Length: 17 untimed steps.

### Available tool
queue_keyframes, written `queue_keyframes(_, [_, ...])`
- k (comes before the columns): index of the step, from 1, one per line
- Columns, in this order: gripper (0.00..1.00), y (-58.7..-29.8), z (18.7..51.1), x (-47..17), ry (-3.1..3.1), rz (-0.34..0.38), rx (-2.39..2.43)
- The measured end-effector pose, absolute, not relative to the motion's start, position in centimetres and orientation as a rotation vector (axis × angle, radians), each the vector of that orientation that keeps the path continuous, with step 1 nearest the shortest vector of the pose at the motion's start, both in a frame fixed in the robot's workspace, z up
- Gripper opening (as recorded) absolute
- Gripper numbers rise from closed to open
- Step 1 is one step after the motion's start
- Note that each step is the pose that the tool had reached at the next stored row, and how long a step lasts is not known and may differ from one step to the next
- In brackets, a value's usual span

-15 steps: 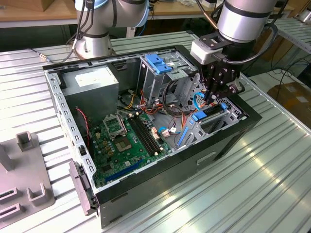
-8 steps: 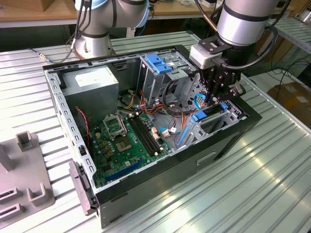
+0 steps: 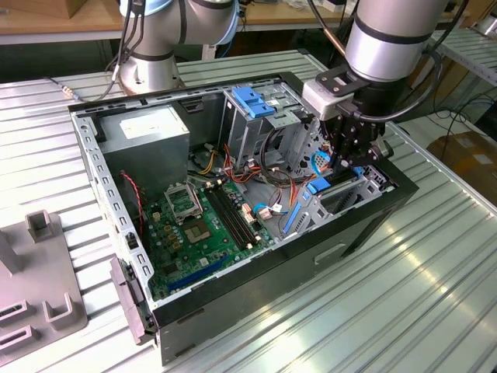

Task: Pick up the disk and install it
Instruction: 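Insert the second disk wire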

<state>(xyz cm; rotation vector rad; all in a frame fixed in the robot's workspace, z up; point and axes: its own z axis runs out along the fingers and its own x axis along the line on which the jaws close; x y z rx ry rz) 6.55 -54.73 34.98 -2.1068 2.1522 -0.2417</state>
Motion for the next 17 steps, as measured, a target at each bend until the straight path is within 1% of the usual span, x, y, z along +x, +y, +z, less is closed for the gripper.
queue_keyframes(17, [0.16,-54.79,34.47,6.72,2.150,-0.241,-2.105])
